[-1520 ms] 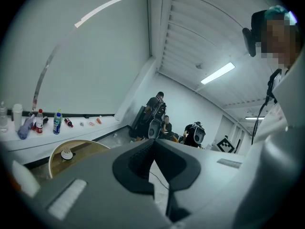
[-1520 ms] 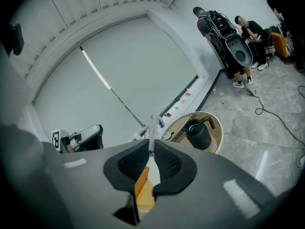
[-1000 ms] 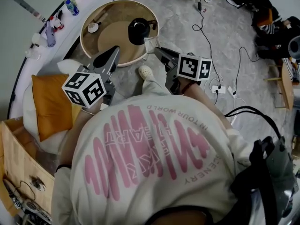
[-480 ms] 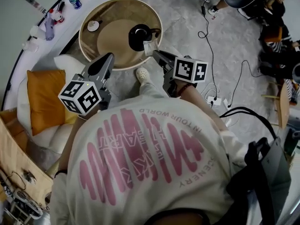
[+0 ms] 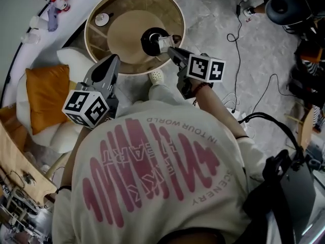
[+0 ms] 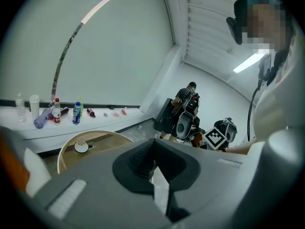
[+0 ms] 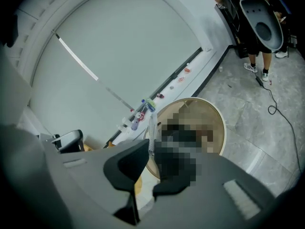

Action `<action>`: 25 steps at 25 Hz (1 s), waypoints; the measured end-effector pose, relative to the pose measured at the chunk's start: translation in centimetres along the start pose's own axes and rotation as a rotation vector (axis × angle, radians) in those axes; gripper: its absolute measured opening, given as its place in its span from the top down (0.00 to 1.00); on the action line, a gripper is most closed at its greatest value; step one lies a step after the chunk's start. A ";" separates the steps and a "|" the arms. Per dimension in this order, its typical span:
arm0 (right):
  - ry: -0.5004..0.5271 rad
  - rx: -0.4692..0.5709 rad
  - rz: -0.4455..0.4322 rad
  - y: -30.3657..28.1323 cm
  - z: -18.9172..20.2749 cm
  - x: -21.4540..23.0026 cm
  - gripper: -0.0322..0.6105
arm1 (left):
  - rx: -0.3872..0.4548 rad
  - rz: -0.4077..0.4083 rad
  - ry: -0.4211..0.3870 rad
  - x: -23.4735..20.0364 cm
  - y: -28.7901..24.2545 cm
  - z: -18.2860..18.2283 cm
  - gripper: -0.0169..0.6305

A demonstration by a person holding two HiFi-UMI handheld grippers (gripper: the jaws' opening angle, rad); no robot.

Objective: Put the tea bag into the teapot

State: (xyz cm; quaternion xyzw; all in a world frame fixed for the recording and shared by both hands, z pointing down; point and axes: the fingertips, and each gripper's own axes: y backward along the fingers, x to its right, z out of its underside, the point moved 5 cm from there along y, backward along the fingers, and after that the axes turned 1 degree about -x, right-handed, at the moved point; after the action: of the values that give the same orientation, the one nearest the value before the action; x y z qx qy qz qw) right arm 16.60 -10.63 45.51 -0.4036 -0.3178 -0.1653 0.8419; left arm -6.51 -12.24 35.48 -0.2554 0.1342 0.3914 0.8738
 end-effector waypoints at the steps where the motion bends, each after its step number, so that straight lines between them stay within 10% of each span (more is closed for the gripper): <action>1: 0.007 -0.023 0.003 -0.8 -0.2 0.6 0.89 | -0.008 -0.009 0.007 -0.3 -0.5 0.0 0.95; 25: 0.479 -0.474 0.107 -10.7 -2.0 5.0 0.89 | -0.005 -0.248 0.168 -2.9 -3.5 1.0 0.95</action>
State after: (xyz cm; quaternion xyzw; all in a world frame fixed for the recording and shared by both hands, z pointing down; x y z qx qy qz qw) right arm 15.46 -18.94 54.04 -0.5539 -0.0419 -0.2804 0.7828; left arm -5.78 -15.42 38.77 -0.3039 0.1732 0.2581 0.9005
